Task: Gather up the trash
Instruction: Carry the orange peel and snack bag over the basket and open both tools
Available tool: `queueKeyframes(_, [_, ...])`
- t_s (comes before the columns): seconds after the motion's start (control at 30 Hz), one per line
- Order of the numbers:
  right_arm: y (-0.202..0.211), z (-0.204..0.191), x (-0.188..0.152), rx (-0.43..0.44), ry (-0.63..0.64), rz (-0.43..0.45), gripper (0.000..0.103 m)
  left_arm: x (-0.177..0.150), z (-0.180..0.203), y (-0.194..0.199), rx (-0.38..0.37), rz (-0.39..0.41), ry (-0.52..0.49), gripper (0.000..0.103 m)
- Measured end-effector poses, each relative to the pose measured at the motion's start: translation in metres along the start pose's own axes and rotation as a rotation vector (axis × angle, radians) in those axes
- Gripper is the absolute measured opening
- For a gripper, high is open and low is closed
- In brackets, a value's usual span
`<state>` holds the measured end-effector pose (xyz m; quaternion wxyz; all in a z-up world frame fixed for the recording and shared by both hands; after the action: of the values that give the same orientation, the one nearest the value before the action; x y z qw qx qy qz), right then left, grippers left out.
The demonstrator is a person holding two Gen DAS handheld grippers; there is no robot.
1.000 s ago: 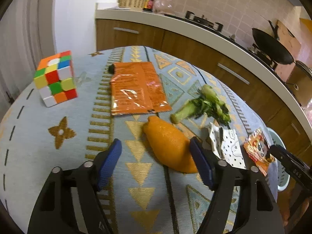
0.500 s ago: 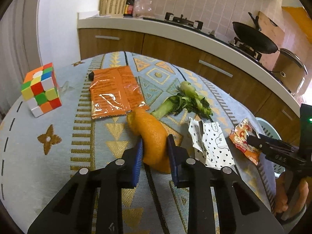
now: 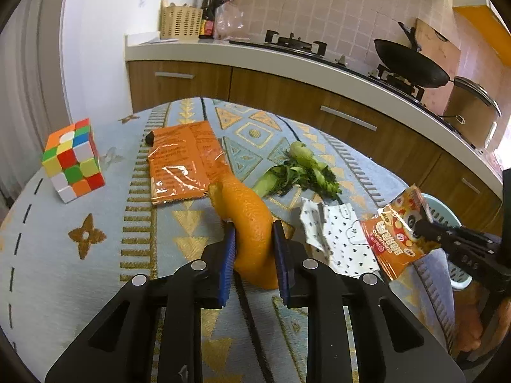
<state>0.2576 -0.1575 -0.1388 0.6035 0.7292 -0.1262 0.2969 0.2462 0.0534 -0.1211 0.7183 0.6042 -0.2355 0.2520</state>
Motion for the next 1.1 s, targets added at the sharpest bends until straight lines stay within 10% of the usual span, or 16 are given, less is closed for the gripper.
queueKeyframes(0.67, [0.136, 0.097, 0.011, -0.157, -0.145, 0.240, 0.007, 0.042, 0.140, 0.065, -0.210, 0.123, -0.196, 0.020])
queueKeyframes(1.1, [0.163, 0.202, -0.042, -0.316, -0.353, 0.211, 0.007, 0.023, 0.258, 0.028, -0.367, 0.013, -0.335, 0.020])
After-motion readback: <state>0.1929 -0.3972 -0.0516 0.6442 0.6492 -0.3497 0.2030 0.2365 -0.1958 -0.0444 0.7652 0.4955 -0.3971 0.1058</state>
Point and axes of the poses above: each gripper's, at about its wrist camera, not at the fingertips, and y roughly against the way its jaws point, z to its right, x to its top, the point moved 9 cm from there along -y, roughly the way its jaws point, and after that the axes turned 8 degrees about -z, right-handed, at the moved point
